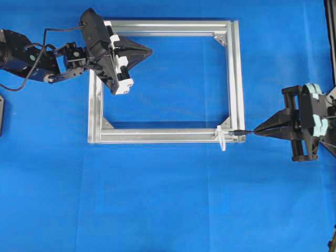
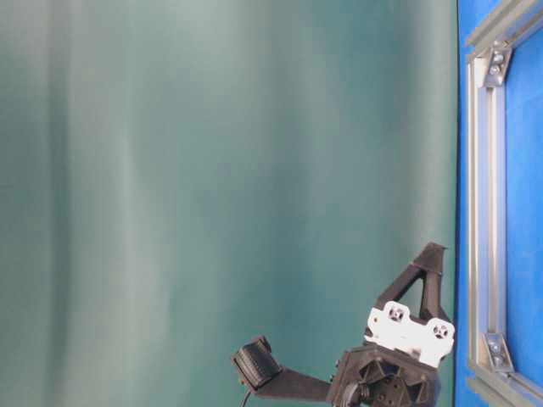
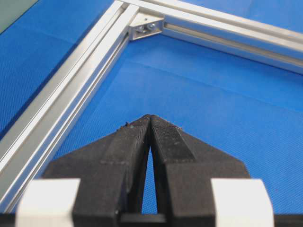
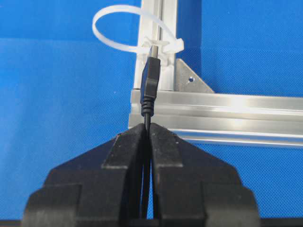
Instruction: Insert the wire through the string loop located on the right side.
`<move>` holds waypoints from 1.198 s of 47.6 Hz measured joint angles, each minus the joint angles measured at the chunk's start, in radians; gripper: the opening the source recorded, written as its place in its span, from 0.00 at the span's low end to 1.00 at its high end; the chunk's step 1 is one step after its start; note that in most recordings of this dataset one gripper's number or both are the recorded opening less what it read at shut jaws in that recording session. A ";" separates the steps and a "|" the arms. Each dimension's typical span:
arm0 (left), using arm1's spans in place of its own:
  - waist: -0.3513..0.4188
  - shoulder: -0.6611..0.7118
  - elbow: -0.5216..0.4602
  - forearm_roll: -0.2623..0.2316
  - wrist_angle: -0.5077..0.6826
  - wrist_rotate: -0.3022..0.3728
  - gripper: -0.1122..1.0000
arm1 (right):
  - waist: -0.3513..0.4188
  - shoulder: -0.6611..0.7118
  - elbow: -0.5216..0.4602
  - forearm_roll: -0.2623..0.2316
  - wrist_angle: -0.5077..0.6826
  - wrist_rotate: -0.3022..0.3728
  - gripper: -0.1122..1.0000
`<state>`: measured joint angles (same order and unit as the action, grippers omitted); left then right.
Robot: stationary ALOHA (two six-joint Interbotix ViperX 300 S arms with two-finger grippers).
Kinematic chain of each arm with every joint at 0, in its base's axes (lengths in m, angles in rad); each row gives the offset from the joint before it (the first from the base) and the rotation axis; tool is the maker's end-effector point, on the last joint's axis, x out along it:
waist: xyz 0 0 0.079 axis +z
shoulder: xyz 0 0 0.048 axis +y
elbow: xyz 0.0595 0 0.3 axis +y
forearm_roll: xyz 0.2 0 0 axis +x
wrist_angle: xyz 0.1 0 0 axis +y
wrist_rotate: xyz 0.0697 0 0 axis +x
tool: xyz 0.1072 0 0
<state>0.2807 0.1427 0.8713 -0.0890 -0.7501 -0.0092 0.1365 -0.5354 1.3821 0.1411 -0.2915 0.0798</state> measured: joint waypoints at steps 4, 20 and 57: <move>0.000 0.000 0.000 0.000 0.000 0.000 0.10 | 0.000 0.043 -0.008 0.000 -0.040 0.000 0.07; 0.000 0.000 0.000 0.000 0.000 0.000 0.10 | -0.002 0.255 -0.110 0.000 -0.161 -0.002 0.07; -0.048 0.000 0.000 0.000 -0.028 -0.008 0.10 | -0.002 0.321 -0.163 0.000 -0.213 -0.002 0.07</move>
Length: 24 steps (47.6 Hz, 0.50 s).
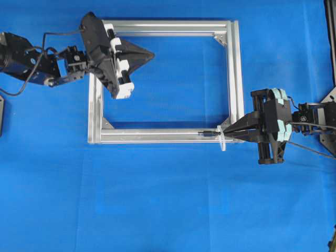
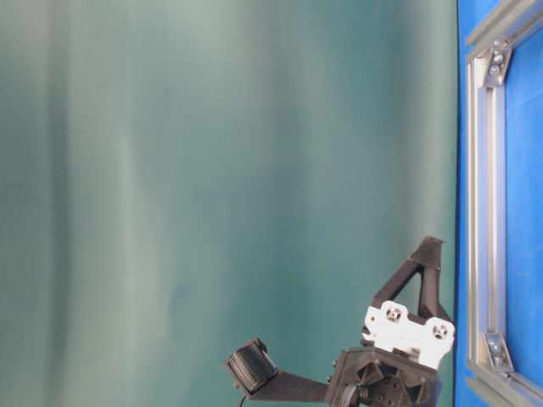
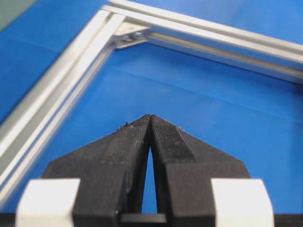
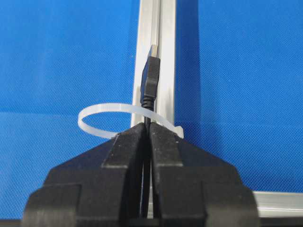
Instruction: Insert the wire through the string loop located on the right side.
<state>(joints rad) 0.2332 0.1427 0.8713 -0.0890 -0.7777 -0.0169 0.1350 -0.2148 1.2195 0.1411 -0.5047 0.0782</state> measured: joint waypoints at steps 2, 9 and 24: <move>-0.020 0.000 0.000 0.000 0.000 -0.006 0.10 | 0.002 0.000 0.000 0.002 0.000 0.000 0.07; -0.097 0.002 0.000 0.000 0.002 -0.037 0.10 | 0.002 0.000 0.000 0.002 0.000 0.000 0.07; -0.299 0.000 0.005 0.000 0.000 -0.123 0.10 | 0.005 0.000 0.000 0.000 0.000 -0.002 0.07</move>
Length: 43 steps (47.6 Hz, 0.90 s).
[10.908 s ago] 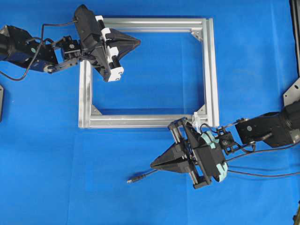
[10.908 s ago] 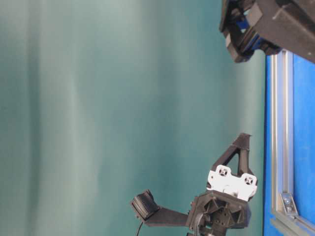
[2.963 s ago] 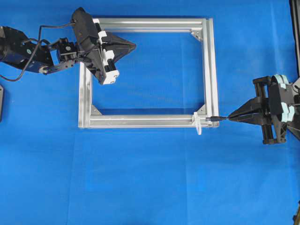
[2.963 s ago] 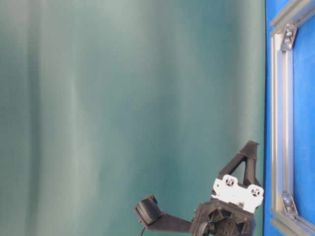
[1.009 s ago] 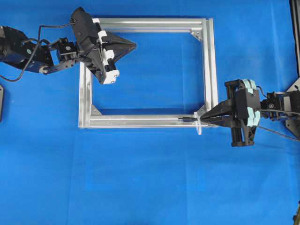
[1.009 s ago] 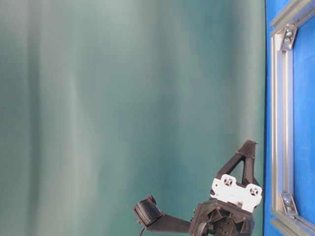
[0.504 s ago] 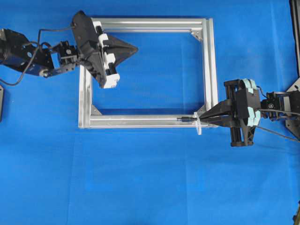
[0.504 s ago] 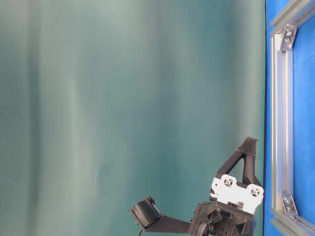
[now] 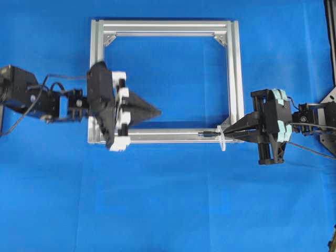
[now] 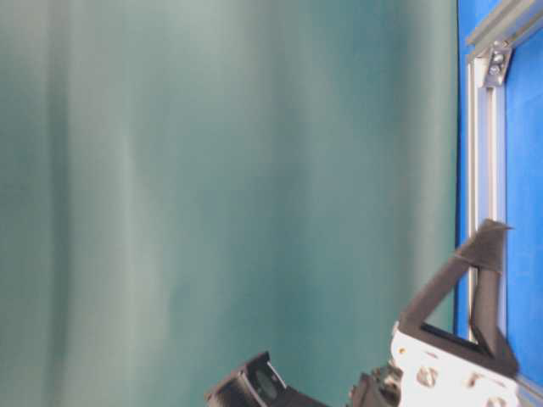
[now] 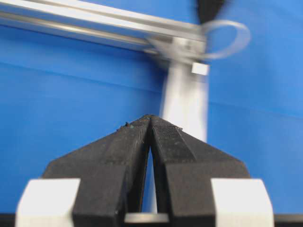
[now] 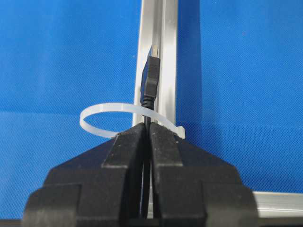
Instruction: Insert the wire through the string loop located on the right side.
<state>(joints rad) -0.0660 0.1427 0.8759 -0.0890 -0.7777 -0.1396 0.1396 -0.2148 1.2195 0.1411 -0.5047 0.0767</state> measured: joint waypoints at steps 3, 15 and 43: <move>-0.032 0.000 0.000 0.000 0.000 -0.008 0.10 | -0.002 0.000 0.000 0.000 0.000 0.000 0.07; -0.094 0.000 0.002 0.000 0.002 -0.018 0.10 | -0.002 0.000 0.000 0.002 0.000 0.000 0.07; -0.054 0.123 -0.272 0.000 0.209 0.006 0.10 | 0.000 0.003 -0.002 0.000 0.000 0.000 0.07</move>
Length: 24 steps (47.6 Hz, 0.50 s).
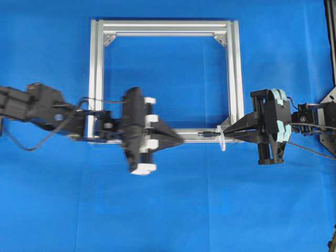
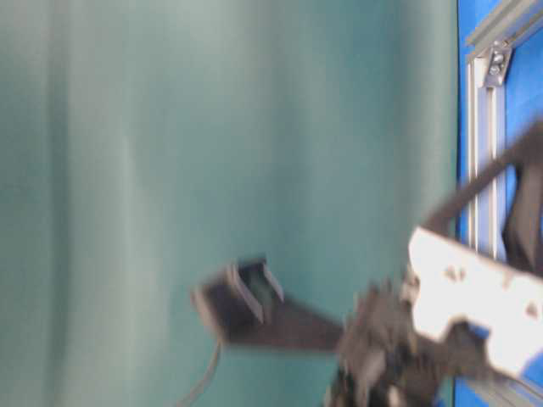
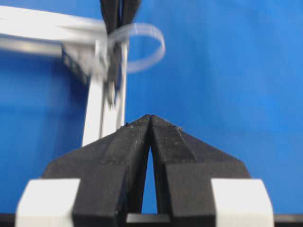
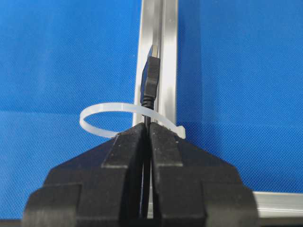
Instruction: Insert the wire through the string loop located on the right side.
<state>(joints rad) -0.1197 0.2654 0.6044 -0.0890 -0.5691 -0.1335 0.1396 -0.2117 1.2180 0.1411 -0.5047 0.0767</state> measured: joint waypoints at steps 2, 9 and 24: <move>0.005 0.015 -0.031 0.000 0.017 0.005 0.10 | 0.000 0.002 0.000 0.000 0.000 0.000 0.07; 0.015 0.067 -0.124 0.000 0.072 0.037 0.10 | 0.000 0.000 0.000 0.000 0.000 0.000 0.07; 0.017 0.094 -0.164 0.000 0.091 0.052 0.10 | 0.000 0.000 -0.002 0.000 0.000 0.000 0.07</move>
<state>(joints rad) -0.1028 0.3590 0.4403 -0.0890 -0.4786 -0.0813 0.1396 -0.2117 1.2164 0.1411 -0.5047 0.0767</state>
